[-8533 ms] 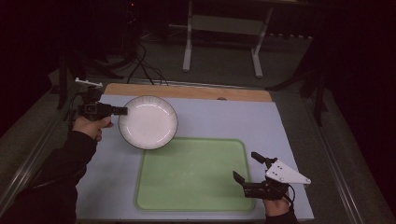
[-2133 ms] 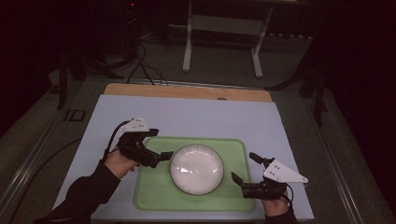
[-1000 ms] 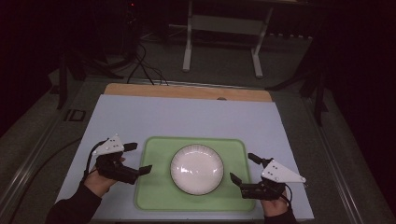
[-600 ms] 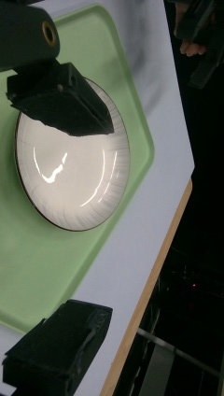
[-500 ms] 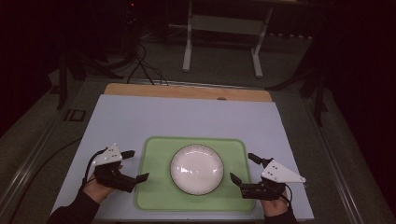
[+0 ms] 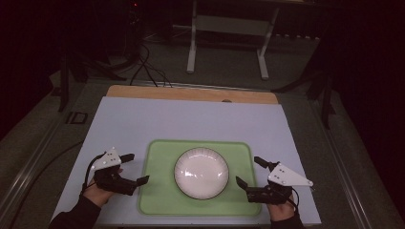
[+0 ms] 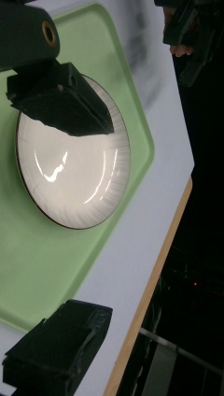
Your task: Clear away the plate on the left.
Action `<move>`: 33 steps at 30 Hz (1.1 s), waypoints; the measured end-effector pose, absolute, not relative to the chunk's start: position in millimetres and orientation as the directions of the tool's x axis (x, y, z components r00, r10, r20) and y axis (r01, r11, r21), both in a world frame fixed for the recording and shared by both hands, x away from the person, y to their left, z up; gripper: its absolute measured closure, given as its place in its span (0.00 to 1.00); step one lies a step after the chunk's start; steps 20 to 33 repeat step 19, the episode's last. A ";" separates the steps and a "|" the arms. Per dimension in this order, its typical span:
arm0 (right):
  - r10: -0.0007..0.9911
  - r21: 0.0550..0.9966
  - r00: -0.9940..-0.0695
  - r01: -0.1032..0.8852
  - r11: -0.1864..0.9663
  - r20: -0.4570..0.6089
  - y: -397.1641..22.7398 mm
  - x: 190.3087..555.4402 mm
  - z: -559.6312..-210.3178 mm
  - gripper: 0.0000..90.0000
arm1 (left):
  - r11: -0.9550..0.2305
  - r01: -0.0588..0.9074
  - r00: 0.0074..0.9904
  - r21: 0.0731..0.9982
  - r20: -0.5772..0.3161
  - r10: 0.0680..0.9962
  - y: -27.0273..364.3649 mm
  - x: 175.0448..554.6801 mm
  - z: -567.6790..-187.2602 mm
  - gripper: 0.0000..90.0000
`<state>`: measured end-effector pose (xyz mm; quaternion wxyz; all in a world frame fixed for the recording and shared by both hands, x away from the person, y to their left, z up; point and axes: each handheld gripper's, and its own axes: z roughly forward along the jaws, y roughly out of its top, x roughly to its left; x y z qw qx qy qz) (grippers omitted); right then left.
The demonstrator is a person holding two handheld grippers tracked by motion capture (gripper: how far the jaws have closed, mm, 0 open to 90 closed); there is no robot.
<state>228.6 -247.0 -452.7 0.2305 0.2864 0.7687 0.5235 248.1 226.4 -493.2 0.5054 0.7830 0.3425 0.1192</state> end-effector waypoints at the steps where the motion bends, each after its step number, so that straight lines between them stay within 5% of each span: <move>1: 0.678 0.937 -0.733 0.202 0.286 -0.048 -246.9 228.8 -453.3 0.12 | -0.249 0.408 0.736 0.878 -0.156 0.658 226.2 247.6 -492.6 0.00; 33: 0.679 0.934 -0.734 0.226 0.277 -0.024 -248.9 232.0 -455.6 0.12 | -0.228 0.432 0.729 0.873 -0.189 0.658 225.4 250.6 -494.2 0.00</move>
